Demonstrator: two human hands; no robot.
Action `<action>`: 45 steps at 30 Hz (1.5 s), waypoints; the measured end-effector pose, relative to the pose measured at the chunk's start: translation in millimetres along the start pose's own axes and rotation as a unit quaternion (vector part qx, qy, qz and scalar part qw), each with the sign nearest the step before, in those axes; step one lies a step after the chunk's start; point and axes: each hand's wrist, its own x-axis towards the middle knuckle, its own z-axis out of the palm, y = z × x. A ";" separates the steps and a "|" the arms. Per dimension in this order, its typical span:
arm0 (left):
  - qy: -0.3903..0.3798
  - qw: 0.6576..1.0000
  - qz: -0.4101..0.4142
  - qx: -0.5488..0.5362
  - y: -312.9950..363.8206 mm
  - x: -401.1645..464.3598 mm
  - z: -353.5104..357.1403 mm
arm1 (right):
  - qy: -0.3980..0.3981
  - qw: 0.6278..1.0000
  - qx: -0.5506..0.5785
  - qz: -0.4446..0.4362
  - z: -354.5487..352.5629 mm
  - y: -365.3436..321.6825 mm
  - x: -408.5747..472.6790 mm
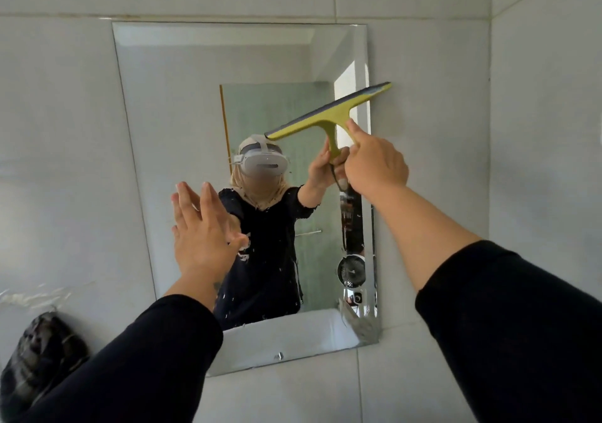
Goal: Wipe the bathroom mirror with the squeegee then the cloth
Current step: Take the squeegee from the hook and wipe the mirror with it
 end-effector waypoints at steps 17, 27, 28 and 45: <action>0.017 0.999 0.022 0.023 -13.7 -5.2 -16.7 | 0.029 0.962 0.261 0.074 63.2 -87.5 -51.0; -0.015 0.997 -0.018 0.069 -55.1 -15.9 -49.8 | 0.000 0.962 0.270 0.031 96.3 -156.1 -84.2; -0.018 0.997 -0.023 0.069 -57.3 -16.4 -52.1 | -0.004 0.963 0.270 0.026 96.0 -157.9 -85.9; -0.001 0.997 -0.059 0.058 -60.6 -26.4 -67.6 | -0.099 0.971 0.009 -0.219 95.9 -146.0 -104.6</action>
